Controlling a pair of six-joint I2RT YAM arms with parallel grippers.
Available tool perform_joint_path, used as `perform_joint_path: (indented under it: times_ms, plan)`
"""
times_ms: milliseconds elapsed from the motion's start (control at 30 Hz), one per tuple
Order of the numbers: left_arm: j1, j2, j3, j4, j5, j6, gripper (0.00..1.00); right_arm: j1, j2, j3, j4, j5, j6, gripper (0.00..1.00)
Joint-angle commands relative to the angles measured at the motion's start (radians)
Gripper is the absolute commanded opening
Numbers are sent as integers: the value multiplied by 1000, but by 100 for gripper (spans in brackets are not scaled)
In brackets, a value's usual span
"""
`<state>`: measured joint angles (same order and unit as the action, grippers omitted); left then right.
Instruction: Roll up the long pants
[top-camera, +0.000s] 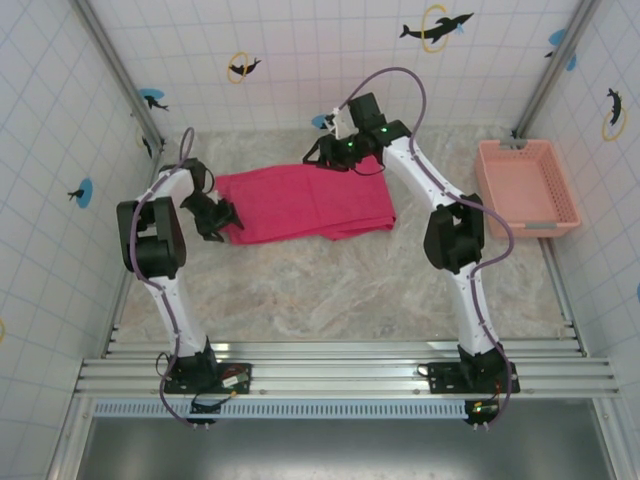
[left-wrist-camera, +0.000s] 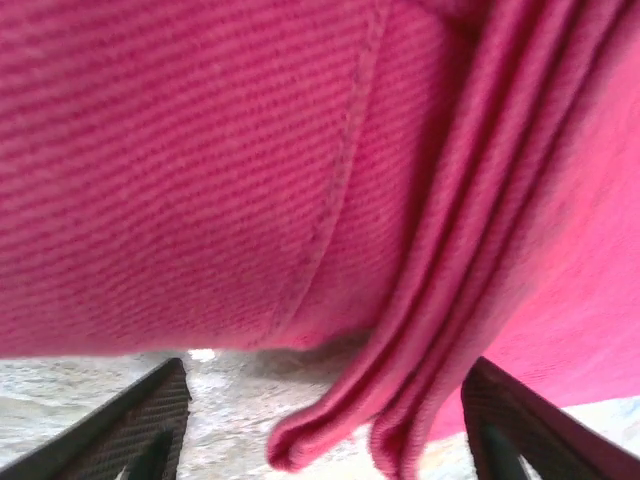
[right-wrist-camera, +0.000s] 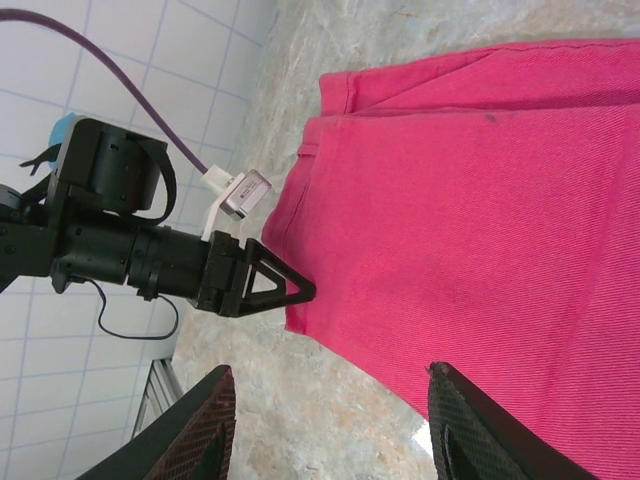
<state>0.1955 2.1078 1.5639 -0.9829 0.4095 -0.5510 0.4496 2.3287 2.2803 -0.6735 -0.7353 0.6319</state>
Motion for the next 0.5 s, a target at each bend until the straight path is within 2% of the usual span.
perform_joint_path:
  times_ms: [0,167,233,400,467]
  plan:
    - [-9,14,40,8,36,-15,44,-9,-26,-10,-4,-17,-17,53]
    - [-8,-7,42,2,66,-17,39,-8,-25,-25,-5,-16,-21,52]
    - [-8,-19,38,1,84,-14,35,-9,-26,-30,-5,-15,-24,52]
    - [-7,-34,36,-8,89,-7,7,-7,-26,-37,-3,-16,-24,52]
    - [-7,-32,39,-10,98,-10,2,-5,-26,-37,-4,-18,-24,52]
